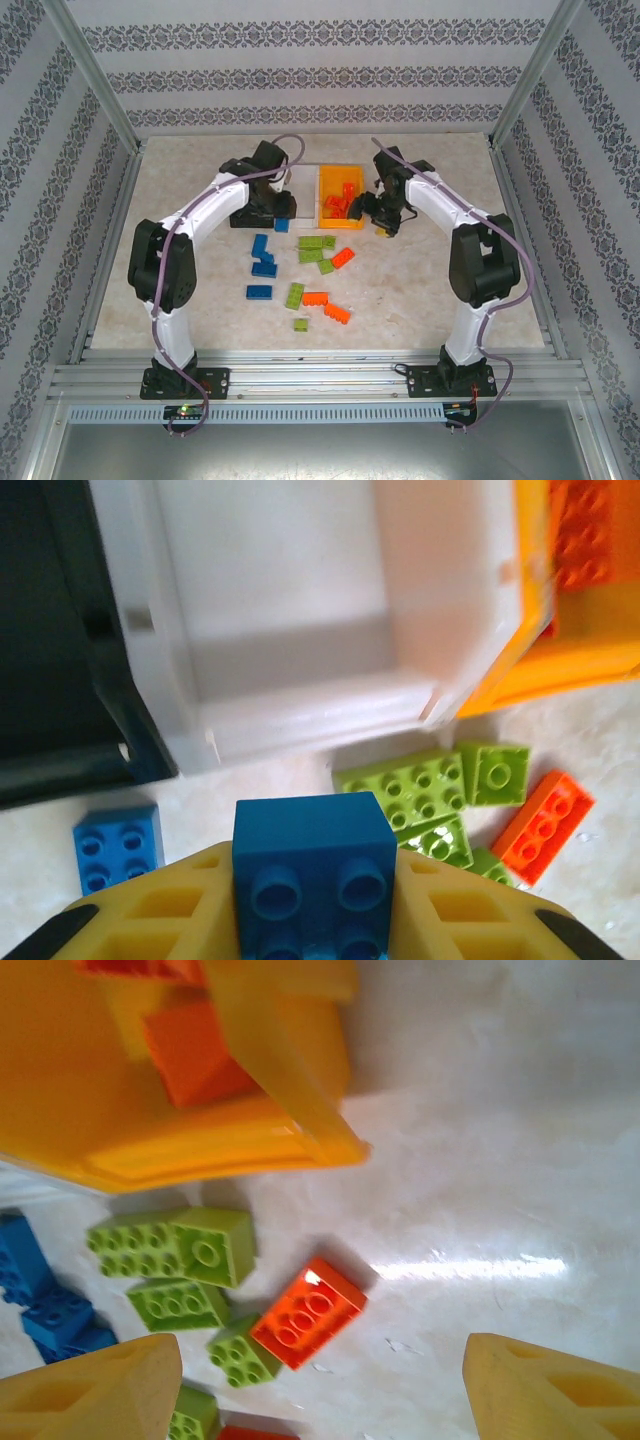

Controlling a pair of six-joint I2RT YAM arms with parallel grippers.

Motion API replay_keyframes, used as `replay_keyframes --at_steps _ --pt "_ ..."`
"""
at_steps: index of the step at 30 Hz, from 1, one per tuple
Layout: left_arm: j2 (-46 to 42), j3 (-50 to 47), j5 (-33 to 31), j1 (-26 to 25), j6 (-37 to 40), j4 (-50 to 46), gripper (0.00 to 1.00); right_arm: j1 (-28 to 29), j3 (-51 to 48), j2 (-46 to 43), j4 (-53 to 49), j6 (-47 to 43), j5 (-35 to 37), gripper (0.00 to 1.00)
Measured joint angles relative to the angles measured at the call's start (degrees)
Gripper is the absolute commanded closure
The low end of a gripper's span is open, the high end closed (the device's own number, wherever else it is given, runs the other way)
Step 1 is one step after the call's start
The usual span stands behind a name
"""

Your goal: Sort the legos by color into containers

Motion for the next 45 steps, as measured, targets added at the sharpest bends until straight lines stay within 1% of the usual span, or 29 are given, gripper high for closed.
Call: replay_keyframes --at_steps 3,8,10,14,17,19,20,21,23,26,33,36,40,45 --pt "2.6 6.2 0.2 0.7 0.1 -0.4 0.65 0.4 -4.5 -3.2 0.0 -0.5 0.7 0.24" --pt "11.7 17.5 0.6 1.4 0.5 -0.9 0.65 3.1 -11.3 -10.6 0.2 -1.9 1.0 0.24" --pt "15.6 20.9 0.7 1.4 0.7 -1.2 0.65 5.7 -12.8 -12.3 0.0 -3.8 1.1 0.24" --pt "22.1 25.0 1.0 1.5 1.1 -2.4 0.64 13.8 -13.9 -13.1 -1.2 -10.4 2.7 0.24" --pt "24.5 25.9 1.6 1.6 1.1 -3.2 0.64 19.4 -15.3 -13.1 -1.9 -15.9 3.8 0.25" --pt "25.0 26.1 1.9 1.6 1.1 -3.5 0.63 21.6 -16.3 -13.1 -2.1 -18.5 4.2 0.25" --pt "25.2 26.3 2.0 1.6 1.1 -3.7 0.60 22.4 -16.8 -13.1 -2.3 -19.7 4.6 0.25" --pt "25.2 26.4 2.1 1.6 1.1 -3.7 0.54 23.1 -17.2 -13.0 -2.4 -20.8 4.8 0.25" --pt "25.2 26.7 2.5 1.6 1.2 -3.8 0.47 24.5 -17.5 -12.5 -2.5 -22.4 5.2 0.25" --pt "25.2 26.8 3.0 1.6 1.0 -3.8 0.41 26.3 -17.5 -10.9 -2.4 -23.9 5.4 0.25" --pt "24.3 26.9 3.1 1.6 1.1 -4.0 0.39 27.7 -18.3 -8.0 -1.1 -25.6 5.1 0.26" --pt "22.2 25.0 3.0 1.7 1.4 -4.3 0.39 27.8 -18.4 -7.5 -0.7 -26.2 4.5 0.27" --pt "15.8 19.0 2.4 1.9 1.7 -4.5 0.38 28.5 -18.6 -6.5 -0.3 -27.1 3.7 0.28" --pt "4.9 7.9 1.7 2.5 1.7 -4.0 0.38 31.0 -18.8 -3.2 -0.2 -28.4 3.5 0.31"
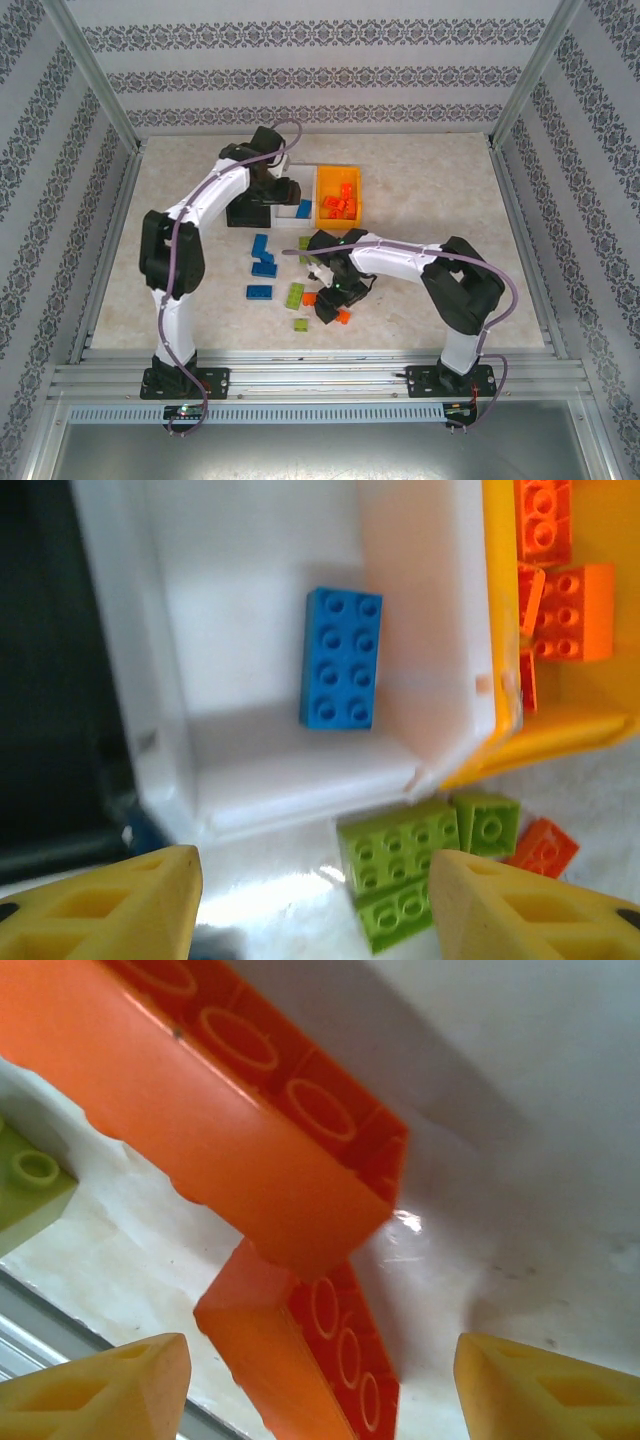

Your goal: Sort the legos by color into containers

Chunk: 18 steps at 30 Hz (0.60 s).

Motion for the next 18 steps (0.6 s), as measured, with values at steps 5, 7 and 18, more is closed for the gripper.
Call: replay_keyframes --at_steps 5,7,18 --pt "-6.1 -8.9 0.0 0.6 0.0 0.9 0.38 0.5 -0.6 1.0 0.7 0.4 1.3 0.42" --pt "-6.7 -11.0 0.0 0.7 0.0 1.0 0.38 0.5 -0.7 1.1 0.8 0.7 2.2 0.49" --pt "-12.6 -20.8 -0.3 0.8 0.0 2.3 0.38 0.2 -5.3 -2.9 4.7 3.4 5.2 0.79"
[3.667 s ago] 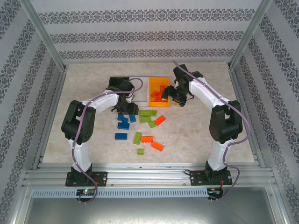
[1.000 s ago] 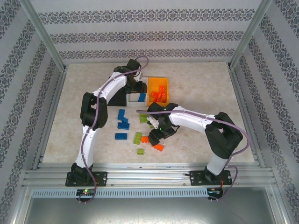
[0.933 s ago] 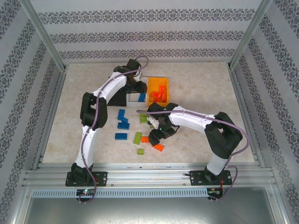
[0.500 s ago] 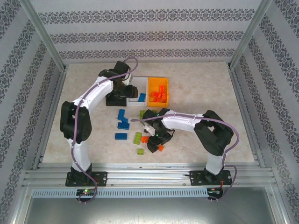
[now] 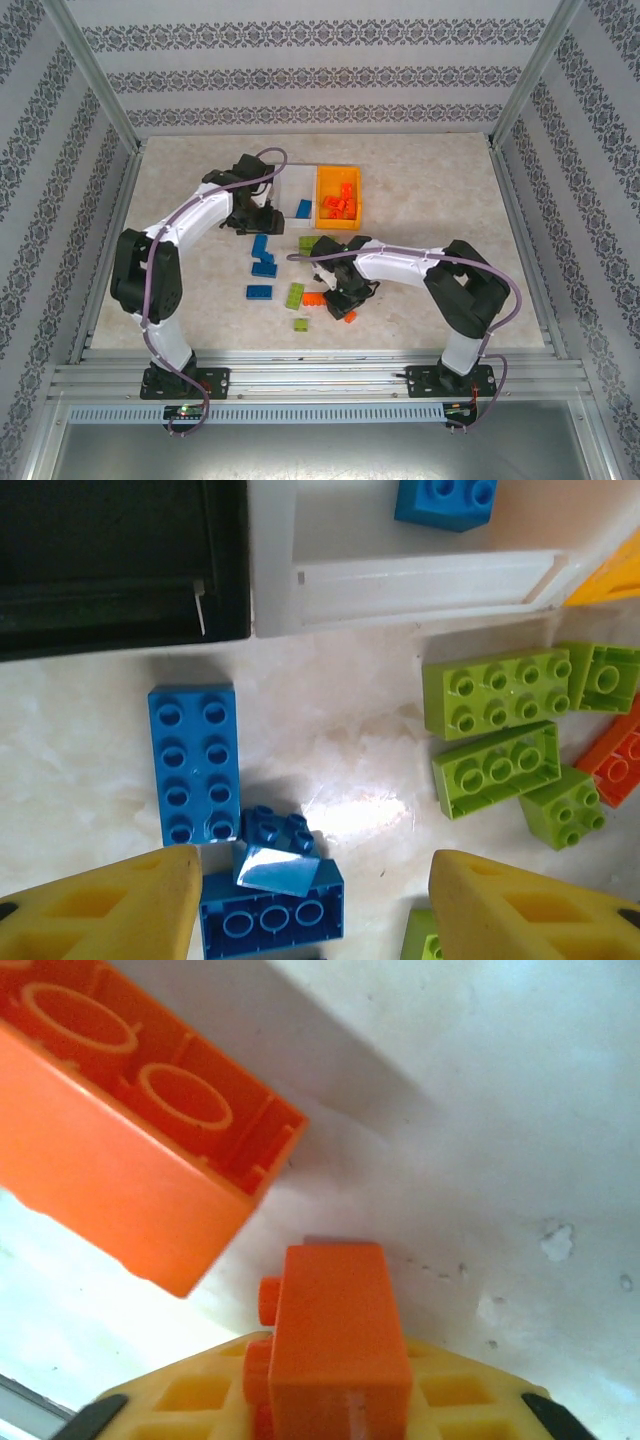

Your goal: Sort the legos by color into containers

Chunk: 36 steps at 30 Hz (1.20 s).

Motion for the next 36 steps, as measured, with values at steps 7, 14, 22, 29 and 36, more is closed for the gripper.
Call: replay_keyframes --at_steps 7,14,22,29,36 --pt "-5.0 -4.3 0.0 0.3 0.0 0.5 0.38 -5.6 -3.7 -6.2 -1.3 3.4 -1.1 0.80" --pt "-8.0 -6.4 -0.2 0.3 -0.7 0.7 0.37 -19.5 4.6 -11.0 -1.7 8.9 -7.7 0.81" --pt "-12.0 -8.0 0.0 -0.3 -4.4 0.7 0.36 -29.6 25.8 -0.5 1.7 16.0 -15.4 0.81" --pt "-14.3 -7.9 0.0 -5.2 -7.9 -3.2 0.35 -30.1 41.5 14.7 2.0 19.3 -16.9 0.81" --pt "-14.7 -8.8 0.8 -10.0 -10.0 -5.1 0.28 -30.1 55.5 27.0 1.2 19.9 -17.0 0.79"
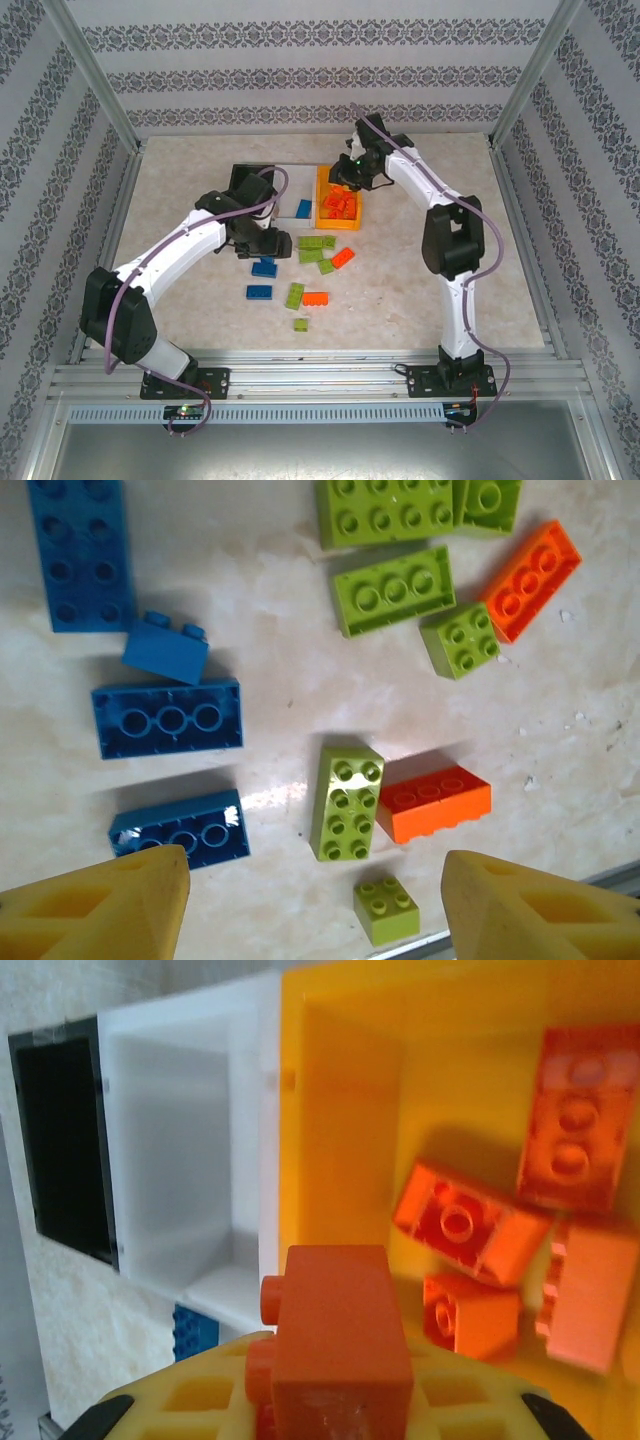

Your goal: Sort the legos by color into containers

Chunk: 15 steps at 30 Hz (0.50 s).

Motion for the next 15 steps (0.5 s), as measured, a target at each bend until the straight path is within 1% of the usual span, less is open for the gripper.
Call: replay_keyframes --at_steps 3,5,6,8,10,15 --pt "-0.2 -1.6 0.6 -0.2 0.4 0.0 0.26 0.1 1.6 2.0 -0.5 0.9 1.2 0.78" --pt "0.3 -1.7 1.3 -0.2 1.5 -0.2 0.26 0.4 2.2 2.8 -1.1 1.5 2.6 0.75" --pt "0.6 -1.7 1.8 -0.2 2.3 -0.1 0.25 0.5 2.4 3.1 -1.2 2.0 3.3 0.72" --pt "1.3 -1.7 2.8 -0.2 4.1 -0.1 0.23 1.2 2.6 3.7 -1.6 2.7 5.0 0.62" --pt "1.4 -2.0 3.5 -0.2 5.9 -0.1 0.23 2.1 3.8 4.7 -2.4 3.3 6.9 0.54" --pt "1.2 -5.1 6.2 -0.3 7.7 0.5 0.23 3.8 6.3 5.5 -4.3 4.7 10.3 0.48"
